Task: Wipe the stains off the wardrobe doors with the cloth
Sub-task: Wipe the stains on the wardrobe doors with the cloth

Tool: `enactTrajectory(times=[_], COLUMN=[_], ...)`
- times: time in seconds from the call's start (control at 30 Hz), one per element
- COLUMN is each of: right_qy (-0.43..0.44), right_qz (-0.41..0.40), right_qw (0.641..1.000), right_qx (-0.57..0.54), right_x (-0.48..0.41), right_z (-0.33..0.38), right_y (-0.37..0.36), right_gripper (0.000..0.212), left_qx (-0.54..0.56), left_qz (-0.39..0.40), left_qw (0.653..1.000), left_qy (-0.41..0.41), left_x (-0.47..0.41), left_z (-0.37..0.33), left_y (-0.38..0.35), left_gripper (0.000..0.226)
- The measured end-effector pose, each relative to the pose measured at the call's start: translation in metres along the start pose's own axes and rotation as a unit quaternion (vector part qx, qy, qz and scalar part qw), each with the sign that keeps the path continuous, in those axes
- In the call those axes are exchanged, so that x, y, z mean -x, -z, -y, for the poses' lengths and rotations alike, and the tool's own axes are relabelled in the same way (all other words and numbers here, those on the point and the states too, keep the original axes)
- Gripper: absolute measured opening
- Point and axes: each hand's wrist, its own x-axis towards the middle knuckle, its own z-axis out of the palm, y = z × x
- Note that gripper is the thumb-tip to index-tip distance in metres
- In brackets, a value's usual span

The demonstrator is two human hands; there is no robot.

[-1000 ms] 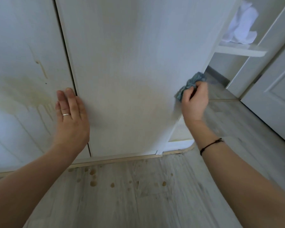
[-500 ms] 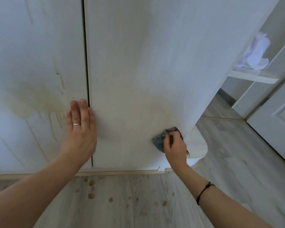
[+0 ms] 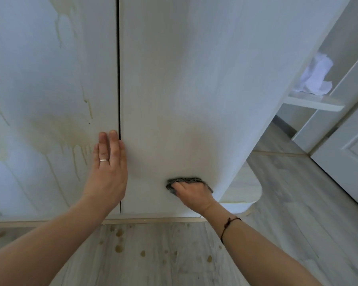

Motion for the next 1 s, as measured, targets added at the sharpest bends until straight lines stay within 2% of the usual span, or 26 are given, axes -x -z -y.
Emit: enactTrajectory(times=[0.03, 0.1, 0.13, 0.2, 0.23, 0.27, 0.37, 0.43, 0.5, 0.53, 0.57, 0.6, 0.63, 0.67, 0.7, 0.8, 0.9, 1.0], right_qy=[-0.006, -0.060, -0.111, -0.236, -0.277, -0.279, -0.093, -0.006, 0.030, 0.034, 0.021, -0.009, -0.038, -0.053, -0.070, -0.061, 0.002, 0.047], right_qz=[-0.010, -0.148, -0.235, -0.376, -0.411, -0.422, -0.339, -0.225, -0.065, 0.049, 0.186, 0.321, 0.417, 0.472, 0.492, 0.497, 0.496, 0.464], right_qw=[1.000, 0.986, 0.964, 0.896, 0.868, 0.862, 0.935, 0.974, 0.997, 0.998, 0.982, 0.947, 0.908, 0.880, 0.867, 0.864, 0.865, 0.874], right_qx=[0.009, 0.044, 0.045, 0.000, -0.024, -0.021, 0.054, 0.040, -0.003, -0.017, -0.024, -0.025, -0.022, -0.021, -0.029, -0.049, -0.079, -0.137], right_x=[-0.008, -0.054, -0.085, -0.136, -0.149, -0.155, -0.114, -0.065, 0.002, 0.038, 0.072, 0.102, 0.125, 0.142, 0.149, 0.132, 0.080, 0.014], right_z=[-0.006, -0.023, -0.032, -0.051, -0.053, -0.054, -0.032, -0.011, -0.005, -0.009, -0.019, -0.032, -0.044, -0.054, -0.061, -0.049, 0.007, 0.077], right_y=[0.011, 0.045, 0.067, 0.101, 0.108, 0.107, 0.067, 0.028, -0.012, -0.027, -0.038, -0.042, -0.042, -0.042, -0.041, -0.051, -0.071, -0.100], right_gripper=[0.015, 0.017, 0.013, 0.013, 0.014, 0.015, 0.011, 0.005, 0.007, 0.013, 0.021, 0.032, 0.047, 0.060, 0.064, 0.048, 0.037, 0.035], left_qx=[0.004, 0.002, 0.007, 0.010, 0.002, -0.003, -0.013, -0.034, -0.034, -0.039, -0.044, -0.043, -0.041, -0.042, -0.042, -0.032, -0.045, -0.054], left_qz=[0.000, -0.010, -0.020, -0.039, -0.039, -0.036, -0.011, -0.003, 0.004, 0.005, 0.003, 0.003, 0.005, 0.007, 0.009, 0.021, 0.036, 0.050], left_qw=[1.000, 1.000, 1.000, 0.999, 0.999, 0.999, 0.999, 0.998, 0.997, 0.996, 0.996, 0.996, 0.995, 0.995, 0.996, 0.998, 0.997, 0.996], left_qy=[-0.001, -0.011, -0.010, -0.019, -0.023, -0.026, -0.039, -0.056, -0.068, -0.076, -0.081, -0.083, -0.087, -0.087, -0.082, -0.051, -0.045, -0.055], left_x=[-0.001, -0.008, -0.011, -0.013, -0.010, -0.010, 0.000, 0.001, -0.001, -0.001, -0.001, 0.000, 0.000, 0.000, -0.002, -0.006, -0.004, -0.003], left_z=[0.000, 0.003, 0.007, 0.011, 0.011, 0.009, 0.008, 0.013, 0.018, 0.020, 0.022, 0.022, 0.022, 0.020, 0.018, 0.016, 0.015, 0.019], left_y=[0.000, 0.000, 0.001, 0.001, 0.001, 0.002, -0.002, 0.002, 0.009, 0.011, 0.012, 0.011, 0.010, 0.008, 0.007, 0.003, 0.002, 0.006], left_gripper=[0.066, 0.068, 0.071, 0.076, 0.078, 0.081, 0.084, 0.081, 0.078, 0.077, 0.077, 0.077, 0.078, 0.079, 0.080, 0.085, 0.085, 0.083])
